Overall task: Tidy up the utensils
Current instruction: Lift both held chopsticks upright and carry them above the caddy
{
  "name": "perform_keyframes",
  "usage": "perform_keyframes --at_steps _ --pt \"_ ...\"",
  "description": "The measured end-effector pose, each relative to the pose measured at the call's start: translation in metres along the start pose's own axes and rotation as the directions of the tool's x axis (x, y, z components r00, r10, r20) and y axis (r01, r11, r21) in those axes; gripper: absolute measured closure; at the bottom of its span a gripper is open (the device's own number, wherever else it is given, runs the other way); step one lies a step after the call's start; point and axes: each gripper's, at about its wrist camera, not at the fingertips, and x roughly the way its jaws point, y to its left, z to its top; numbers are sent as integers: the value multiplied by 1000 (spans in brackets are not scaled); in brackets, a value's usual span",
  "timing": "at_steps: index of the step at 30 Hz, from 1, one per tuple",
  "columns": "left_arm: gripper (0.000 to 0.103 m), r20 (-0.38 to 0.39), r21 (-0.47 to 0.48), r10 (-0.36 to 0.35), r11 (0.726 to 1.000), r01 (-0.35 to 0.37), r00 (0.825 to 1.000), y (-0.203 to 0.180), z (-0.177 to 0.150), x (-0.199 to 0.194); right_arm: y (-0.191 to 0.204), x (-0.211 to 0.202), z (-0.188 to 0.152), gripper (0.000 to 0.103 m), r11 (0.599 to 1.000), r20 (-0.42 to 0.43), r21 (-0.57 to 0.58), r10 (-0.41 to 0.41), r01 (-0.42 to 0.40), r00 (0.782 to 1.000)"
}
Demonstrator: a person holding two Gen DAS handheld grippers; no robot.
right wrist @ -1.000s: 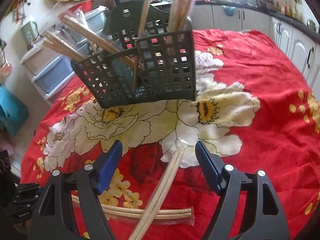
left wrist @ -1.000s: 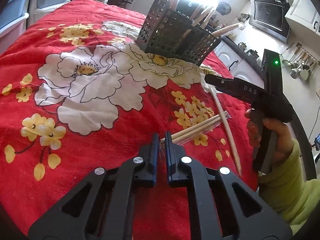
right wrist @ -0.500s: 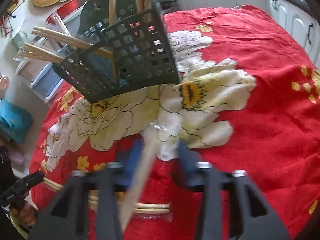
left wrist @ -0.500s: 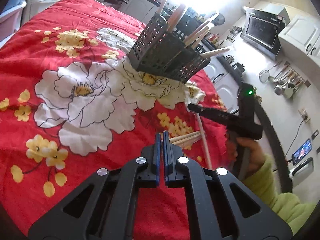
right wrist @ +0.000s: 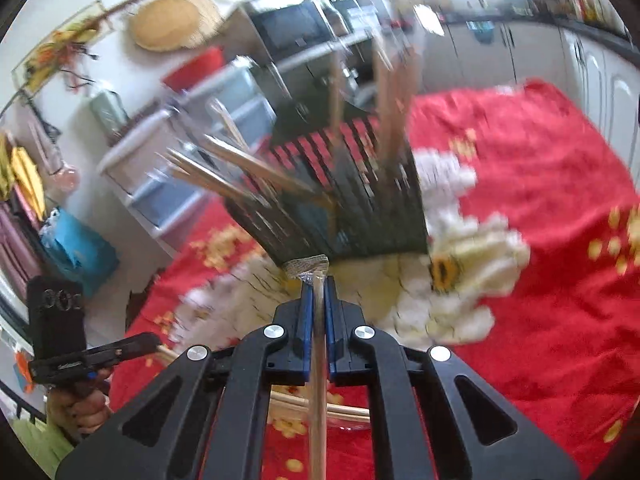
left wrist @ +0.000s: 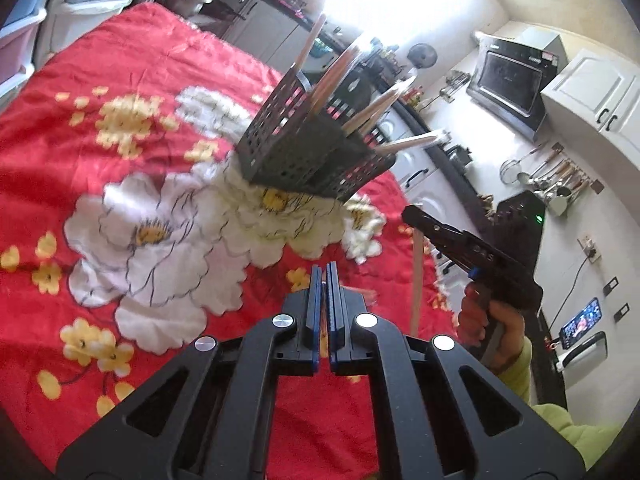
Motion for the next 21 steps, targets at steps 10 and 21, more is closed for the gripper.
perform_keyframes --at_steps 10,21 --pt "103 68 100 -49 994 42 996 -42 33 -19 39 -56 20 97 994 210 -112 21 2 978" --pt "103 113 220 -85 974 59 990 -90 63 -31 44 -92 34 97 991 339 -129 20 25 941"
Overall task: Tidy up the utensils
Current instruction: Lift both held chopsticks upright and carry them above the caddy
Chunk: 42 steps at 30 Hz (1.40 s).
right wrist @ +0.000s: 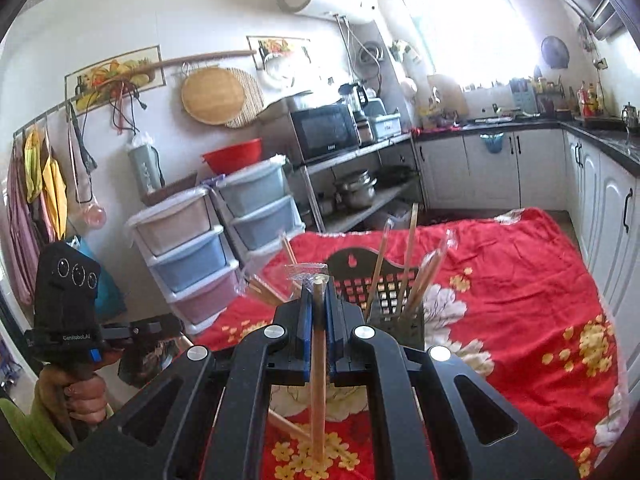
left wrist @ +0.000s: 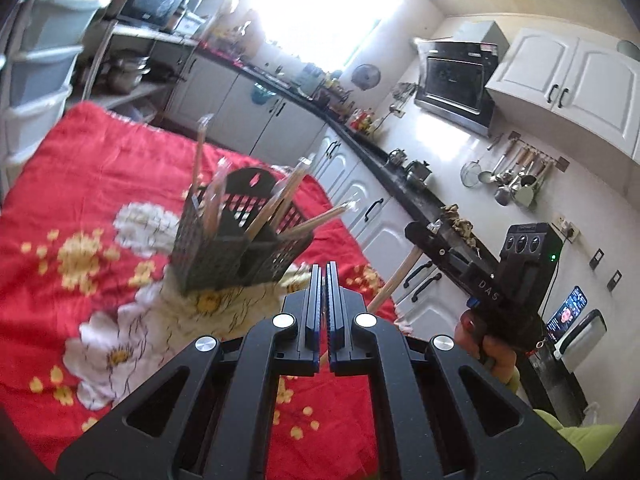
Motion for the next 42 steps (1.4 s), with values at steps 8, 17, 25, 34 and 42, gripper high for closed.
perform_keyframes --at_steps 8,17,25,34,42 --pt "103 12 57 -6 998 5 1000 -17 18 2 -4 -8 11 97 1000 48 -1 -14 14 999" --pt "103 60 124 -18 992 11 998 -41 46 4 -7 -5 26 97 999 82 -16 -39 41 996" --pt "103 120 152 -35 988 16 992 -63 80 10 -6 -3 46 97 997 136 -38 -63 68 989" --pt "103 186 172 5 984 -38 983 -82 118 20 -11 2 70 97 996 183 -27 -81 88 980" --pt "103 257 158 98 977 -141 961 -77 151 25 -15 12 92 97 996 229 -13 -83 88 970"
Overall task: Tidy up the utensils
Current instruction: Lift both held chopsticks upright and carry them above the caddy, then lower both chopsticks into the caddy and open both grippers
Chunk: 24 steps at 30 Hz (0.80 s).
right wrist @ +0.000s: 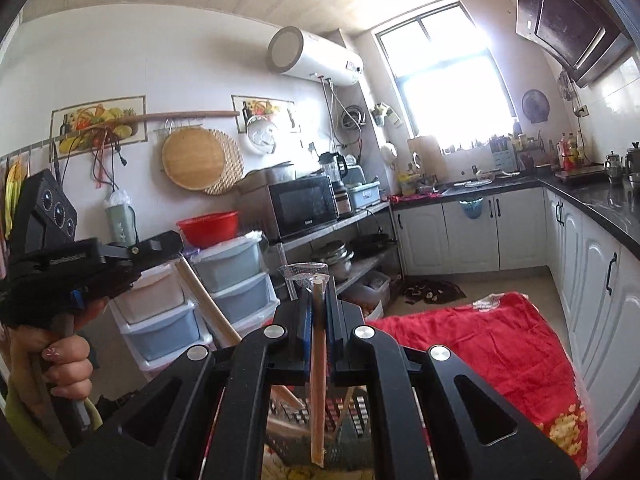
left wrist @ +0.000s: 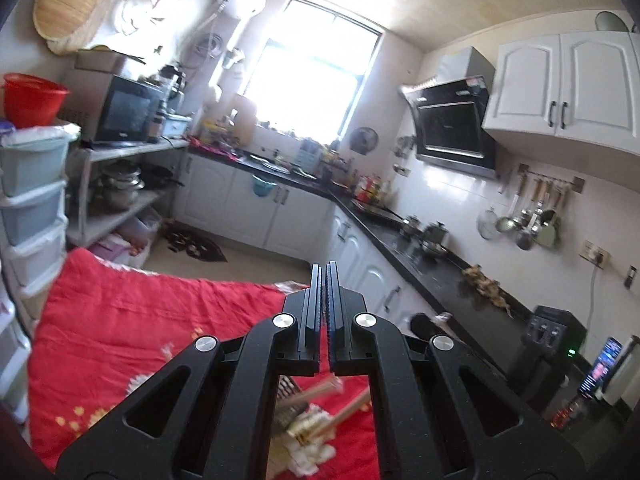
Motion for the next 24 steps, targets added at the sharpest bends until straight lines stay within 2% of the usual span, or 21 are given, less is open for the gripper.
perform_keyframes --at_steps 6,10,18,24 --pt "103 21 12 92 996 -92 996 15 7 9 0 13 9 97 1000 47 -12 6 -5 999" --pt "103 25 25 132 991 -133 991 25 0 14 7 21 7 97 998 71 -56 4 0 998" --pt "103 -24 -25 144 989 -144 989 53 -16 27 25 39 -11 97 987 73 -162 4 8 997" --pt "103 -74 -26 136 990 -138 988 60 -33 40 27 58 -28 97 985 32 -170 9 -3 999"
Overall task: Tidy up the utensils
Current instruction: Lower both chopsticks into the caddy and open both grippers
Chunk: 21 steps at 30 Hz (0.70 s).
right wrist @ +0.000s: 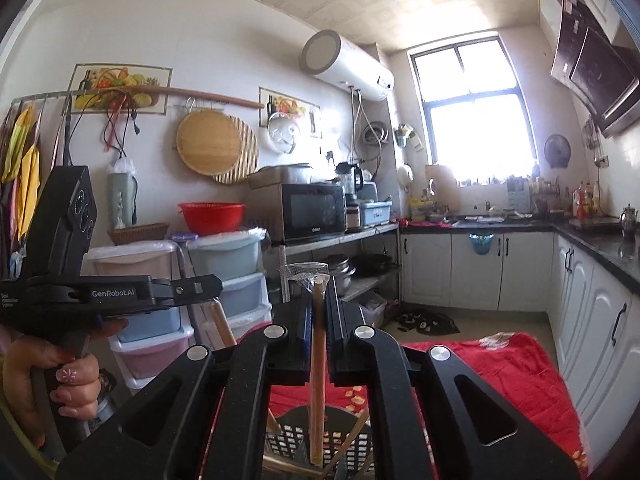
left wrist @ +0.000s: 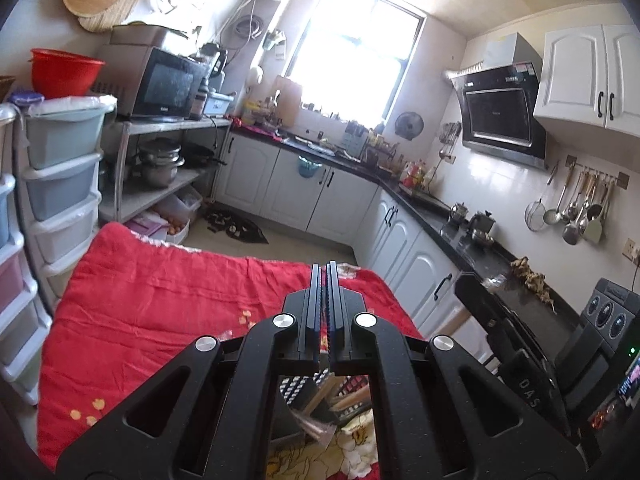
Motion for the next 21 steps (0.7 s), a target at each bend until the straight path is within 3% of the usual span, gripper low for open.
perform_keyframes --at_steps 19,21 --pt "103 -114 0 -9 1000 9 993 16 -49 39 -7 34 -55 97 998 -136 62 -19 28 991" --pt "102 -120 2 -7 1000 7 993 17 -52 40 -6 35 -57 89 997 -148 69 -19 29 989"
